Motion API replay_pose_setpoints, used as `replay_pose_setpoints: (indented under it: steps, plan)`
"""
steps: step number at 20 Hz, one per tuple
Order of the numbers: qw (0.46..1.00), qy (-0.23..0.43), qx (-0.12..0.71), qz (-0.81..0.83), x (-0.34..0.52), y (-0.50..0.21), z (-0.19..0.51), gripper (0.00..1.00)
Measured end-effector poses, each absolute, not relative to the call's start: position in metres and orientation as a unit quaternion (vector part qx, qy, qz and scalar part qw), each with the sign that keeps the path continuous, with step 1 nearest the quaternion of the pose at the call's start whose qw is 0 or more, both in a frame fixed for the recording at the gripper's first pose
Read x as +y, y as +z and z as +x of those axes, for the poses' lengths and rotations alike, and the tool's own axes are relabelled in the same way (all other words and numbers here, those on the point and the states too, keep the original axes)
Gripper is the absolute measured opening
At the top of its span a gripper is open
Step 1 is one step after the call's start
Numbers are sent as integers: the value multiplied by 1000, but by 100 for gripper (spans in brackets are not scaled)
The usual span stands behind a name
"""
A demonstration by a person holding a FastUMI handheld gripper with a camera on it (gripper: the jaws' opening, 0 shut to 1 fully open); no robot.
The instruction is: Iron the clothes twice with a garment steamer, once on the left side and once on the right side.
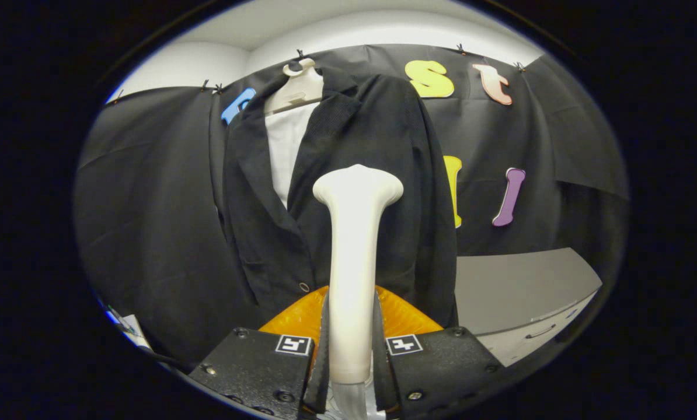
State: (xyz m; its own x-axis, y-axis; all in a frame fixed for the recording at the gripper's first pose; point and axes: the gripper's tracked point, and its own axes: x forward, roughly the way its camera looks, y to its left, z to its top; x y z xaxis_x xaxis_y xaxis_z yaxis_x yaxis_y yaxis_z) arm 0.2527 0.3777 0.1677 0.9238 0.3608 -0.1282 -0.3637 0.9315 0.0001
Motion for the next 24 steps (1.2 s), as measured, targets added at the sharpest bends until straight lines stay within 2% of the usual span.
replay_pose_setpoints:
  steps: [24]
  plan:
    - [972,171,161,-34,361,42,253,33]
